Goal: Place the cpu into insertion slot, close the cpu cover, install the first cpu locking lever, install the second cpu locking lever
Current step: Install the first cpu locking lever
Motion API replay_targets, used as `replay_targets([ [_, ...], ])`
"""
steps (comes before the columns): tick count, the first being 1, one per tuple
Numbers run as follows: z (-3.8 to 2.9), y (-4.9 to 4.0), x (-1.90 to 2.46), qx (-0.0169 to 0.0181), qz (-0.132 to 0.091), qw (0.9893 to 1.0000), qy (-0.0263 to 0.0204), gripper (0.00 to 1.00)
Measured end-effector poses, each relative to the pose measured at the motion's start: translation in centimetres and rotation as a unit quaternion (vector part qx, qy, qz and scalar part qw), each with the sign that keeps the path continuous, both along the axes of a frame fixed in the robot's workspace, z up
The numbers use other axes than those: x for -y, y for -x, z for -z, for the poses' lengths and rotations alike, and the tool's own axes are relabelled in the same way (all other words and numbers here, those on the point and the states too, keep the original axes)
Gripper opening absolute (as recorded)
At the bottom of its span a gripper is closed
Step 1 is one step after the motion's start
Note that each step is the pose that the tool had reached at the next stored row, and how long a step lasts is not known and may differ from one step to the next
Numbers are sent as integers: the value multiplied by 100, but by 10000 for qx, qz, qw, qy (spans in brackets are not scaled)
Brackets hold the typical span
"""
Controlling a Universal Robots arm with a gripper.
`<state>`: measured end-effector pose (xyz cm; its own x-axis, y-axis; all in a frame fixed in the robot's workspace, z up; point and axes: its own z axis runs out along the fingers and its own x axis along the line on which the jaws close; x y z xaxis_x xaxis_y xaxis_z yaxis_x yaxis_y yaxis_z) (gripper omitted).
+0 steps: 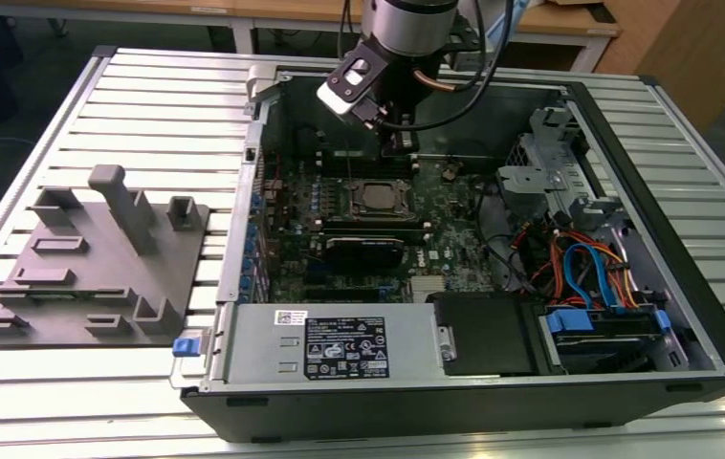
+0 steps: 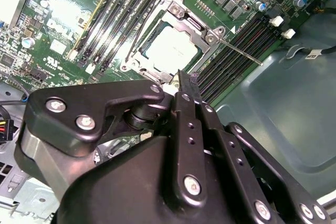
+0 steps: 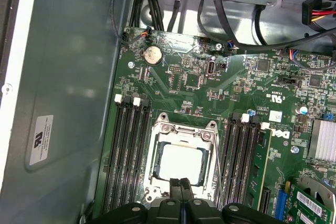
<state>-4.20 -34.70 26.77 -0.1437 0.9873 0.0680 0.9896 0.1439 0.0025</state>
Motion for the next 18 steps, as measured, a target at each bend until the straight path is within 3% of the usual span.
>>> replay_targets([
  [5,6,7,0,0,-354,9994,0,11],
  [12,17,13,0,0,-775,9970,0,11],
  [18,20,26,0,0,-1003,9950,0,11],
])
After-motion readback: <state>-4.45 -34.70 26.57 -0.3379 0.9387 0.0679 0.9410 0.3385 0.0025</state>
